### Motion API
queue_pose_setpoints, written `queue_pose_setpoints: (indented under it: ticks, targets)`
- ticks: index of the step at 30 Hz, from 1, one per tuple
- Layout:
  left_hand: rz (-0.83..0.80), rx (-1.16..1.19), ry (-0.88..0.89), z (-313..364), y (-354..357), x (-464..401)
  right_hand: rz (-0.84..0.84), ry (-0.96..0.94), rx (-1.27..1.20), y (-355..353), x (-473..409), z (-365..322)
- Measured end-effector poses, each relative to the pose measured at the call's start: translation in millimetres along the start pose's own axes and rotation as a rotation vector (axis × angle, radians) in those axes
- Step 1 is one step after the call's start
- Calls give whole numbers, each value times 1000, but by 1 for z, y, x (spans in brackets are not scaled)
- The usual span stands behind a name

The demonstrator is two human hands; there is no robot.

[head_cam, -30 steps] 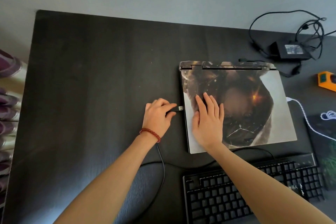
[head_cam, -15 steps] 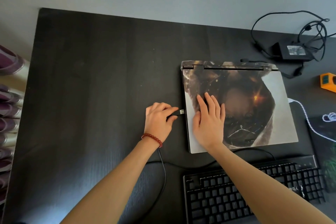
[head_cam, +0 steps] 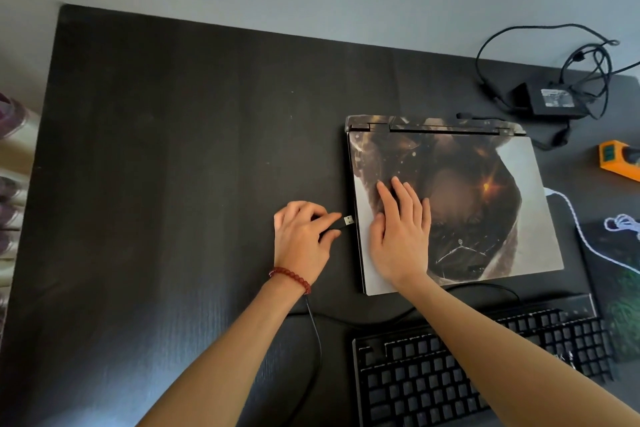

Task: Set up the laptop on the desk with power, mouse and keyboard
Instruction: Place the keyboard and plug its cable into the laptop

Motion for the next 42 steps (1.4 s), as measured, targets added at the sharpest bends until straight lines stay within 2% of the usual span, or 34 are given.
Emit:
queue_pose_setpoints:
  ticks: [12,16,25,42]
  targets:
    - [87,-11,25,-4,-7,-5,12,12,18,0,-3,-6]
    - [105,13,-23,-3,-5,-10,23,19,28,-1,-2,-2]
    - [95,40,-30,-4,-5,-13,8,20,43,-1,2,-2]
    - [57,-32,75,2,-5,-17,0,1,93,2,2,-7]
Point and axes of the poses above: each hand's wrist, its own x-axis away from the middle knuckle, its own y-axis out of the palm, z = x × y, the point moved 10 cm from there along -x, towards the middle knuckle, and after that the axes turned 13 degrees about y, right-handed, at the moved point
